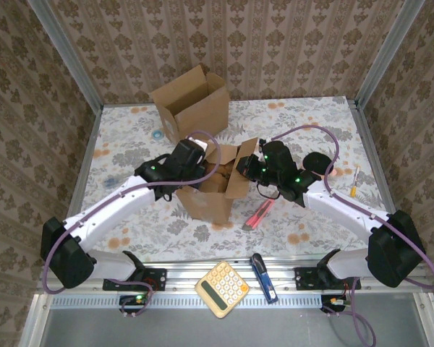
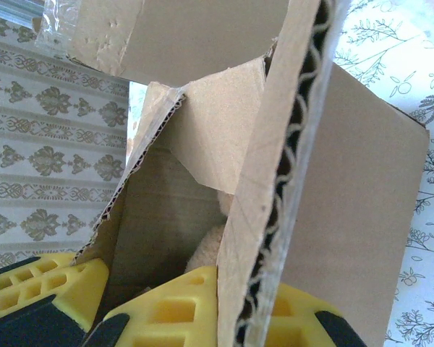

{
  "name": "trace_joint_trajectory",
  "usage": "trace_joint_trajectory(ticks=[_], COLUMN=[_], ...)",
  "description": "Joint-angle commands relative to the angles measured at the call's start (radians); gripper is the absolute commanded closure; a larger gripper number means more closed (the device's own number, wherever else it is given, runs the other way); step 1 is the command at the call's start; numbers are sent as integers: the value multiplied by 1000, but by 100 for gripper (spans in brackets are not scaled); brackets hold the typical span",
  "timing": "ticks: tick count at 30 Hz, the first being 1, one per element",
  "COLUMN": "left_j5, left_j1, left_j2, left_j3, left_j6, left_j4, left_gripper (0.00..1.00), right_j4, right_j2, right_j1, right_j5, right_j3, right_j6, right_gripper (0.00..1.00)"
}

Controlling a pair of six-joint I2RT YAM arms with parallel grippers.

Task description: Unpack the express box

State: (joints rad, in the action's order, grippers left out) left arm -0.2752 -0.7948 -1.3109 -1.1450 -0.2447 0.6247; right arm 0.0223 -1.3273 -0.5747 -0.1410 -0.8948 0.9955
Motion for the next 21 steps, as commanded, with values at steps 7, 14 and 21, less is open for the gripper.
trace_joint_trajectory(ticks=[7, 14, 21], left_j5=[-39, 25, 13], left_j1=[45, 30, -36], left_j2=[90, 74, 0], left_j3=[6, 10, -20], left_j6=[5, 0, 3], left_j4=[69, 39, 21], left_gripper=[100, 100, 100], right_j4=[193, 194, 218], right_j2=[-21, -53, -58], right_j1=[72, 71, 65], right_j5=[221, 134, 71], right_j3=[53, -11, -85], right_j6=[-61, -103, -145], right_gripper=[100, 83, 45])
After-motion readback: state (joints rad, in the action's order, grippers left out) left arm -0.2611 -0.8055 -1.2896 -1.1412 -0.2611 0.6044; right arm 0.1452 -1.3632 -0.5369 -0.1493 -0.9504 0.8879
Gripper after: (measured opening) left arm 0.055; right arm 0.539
